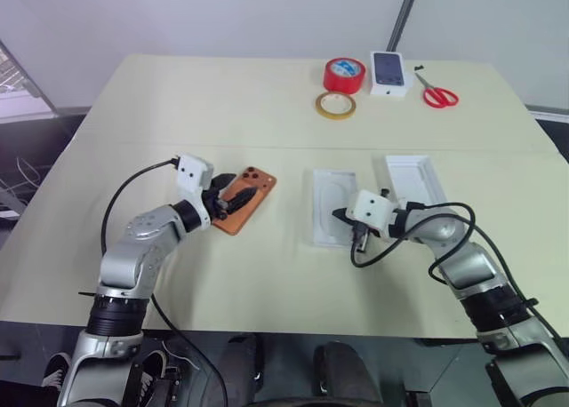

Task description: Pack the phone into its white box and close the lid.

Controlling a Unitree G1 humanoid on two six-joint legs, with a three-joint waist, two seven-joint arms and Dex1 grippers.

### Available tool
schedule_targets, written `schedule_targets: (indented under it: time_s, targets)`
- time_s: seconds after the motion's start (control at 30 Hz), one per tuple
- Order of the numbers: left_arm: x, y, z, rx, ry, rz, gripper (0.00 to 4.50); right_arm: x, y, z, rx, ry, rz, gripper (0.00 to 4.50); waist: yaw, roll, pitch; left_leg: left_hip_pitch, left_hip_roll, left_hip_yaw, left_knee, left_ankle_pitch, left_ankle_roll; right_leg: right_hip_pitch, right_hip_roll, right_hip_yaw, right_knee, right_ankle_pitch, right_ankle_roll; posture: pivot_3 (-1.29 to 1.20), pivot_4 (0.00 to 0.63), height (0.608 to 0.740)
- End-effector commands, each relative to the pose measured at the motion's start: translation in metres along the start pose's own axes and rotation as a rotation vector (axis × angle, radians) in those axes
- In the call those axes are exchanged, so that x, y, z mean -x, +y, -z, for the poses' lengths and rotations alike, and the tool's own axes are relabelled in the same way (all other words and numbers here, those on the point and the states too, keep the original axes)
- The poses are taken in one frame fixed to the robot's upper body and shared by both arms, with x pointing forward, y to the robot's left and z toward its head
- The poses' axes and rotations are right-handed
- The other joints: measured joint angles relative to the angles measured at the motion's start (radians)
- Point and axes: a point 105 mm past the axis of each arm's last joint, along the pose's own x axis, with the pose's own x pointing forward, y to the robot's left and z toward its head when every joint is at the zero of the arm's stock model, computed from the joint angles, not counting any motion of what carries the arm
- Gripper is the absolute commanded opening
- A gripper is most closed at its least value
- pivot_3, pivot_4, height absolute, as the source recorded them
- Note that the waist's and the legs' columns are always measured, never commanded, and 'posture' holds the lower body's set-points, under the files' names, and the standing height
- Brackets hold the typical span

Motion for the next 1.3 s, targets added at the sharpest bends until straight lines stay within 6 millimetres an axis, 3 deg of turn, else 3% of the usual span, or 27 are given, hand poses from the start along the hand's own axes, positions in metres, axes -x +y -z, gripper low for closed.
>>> schedule_targets:
  time_s: [0.03,0.13,0.27,0.37,0.5,0.6,0.73,1.0,1.3]
  targets:
    - [0.006,0.014,-0.015,0.053,-0.021,-0.03,3.47,0.002,-0.013,-0.02,0.017,-0.059,0.06,0.03,-0.001,0.0,0.0,0.0,0.0,0.0,0.0,0.0,0.0,0.0,0.0,0.0,0.0,0.0,0.0,0.0,0.15,0.728]
    - [0.014,0.028,-0.024,0.142,-0.001,-0.035,3.47,0.005,-0.037,-0.042,0.007,-0.134,0.153,0.03,-0.005,0.0,0.001,-0.001,0.0,0.0,0.0,0.0,0.0,-0.002,0.0,0.0,0.001,0.0,0.0,0.0,0.15,0.728]
    - [0.024,0.047,-0.033,0.2,0.031,-0.029,3.47,-0.002,-0.046,-0.08,-0.023,-0.255,0.17,0.03,-0.018,0.0,0.001,-0.001,0.0,-0.001,0.0,0.001,-0.001,-0.002,0.001,-0.001,0.002,0.0,0.0,0.0,0.15,0.728]
    - [0.031,0.06,-0.026,0.226,0.125,-0.001,3.47,-0.024,-0.025,-0.107,-0.057,-0.301,0.082,0.03,-0.024,0.0,0.001,-0.001,0.0,-0.001,-0.002,0.002,-0.003,-0.003,0.002,-0.001,0.002,0.0,0.0,0.0,0.15,0.728]
    - [0.031,0.067,-0.01,0.2,0.238,0.049,3.47,-0.052,0.012,-0.122,-0.038,-0.277,-0.037,0.03,-0.021,0.0,0.002,-0.001,0.0,0.0,-0.003,0.002,-0.004,-0.004,0.003,-0.001,0.002,0.0,0.0,0.0,0.15,0.728]
    - [0.028,0.069,-0.007,0.2,0.273,0.087,3.47,-0.07,0.027,-0.117,-0.029,-0.19,-0.085,0.03,-0.015,-0.001,0.002,-0.002,0.0,0.0,-0.001,0.002,-0.003,-0.004,0.003,-0.002,0.003,0.0,0.0,0.0,0.15,0.728]
    - [0.022,0.065,0.014,0.184,0.387,0.158,3.47,-0.093,0.043,-0.108,0.009,-0.059,-0.114,0.03,-0.017,-0.001,0.002,-0.002,0.0,0.0,0.001,0.001,-0.001,-0.004,0.003,-0.002,0.004,0.0,0.0,0.0,0.15,0.728]
    - [0.013,0.047,0.047,0.261,0.517,0.271,3.47,-0.106,0.043,-0.091,0.042,0.041,-0.097,0.03,-0.016,-0.001,0.001,-0.001,0.0,0.001,0.001,0.001,-0.001,-0.003,0.005,-0.002,0.006,0.0,0.001,0.0,0.15,0.728]
    - [0.002,0.003,0.055,0.476,0.555,0.447,3.47,-0.103,0.031,-0.081,0.04,0.058,-0.047,0.03,-0.013,0.0,-0.002,0.001,-0.001,0.0,0.002,0.001,0.0,-0.002,0.005,-0.002,0.006,0.0,0.001,0.0,0.15,0.728]
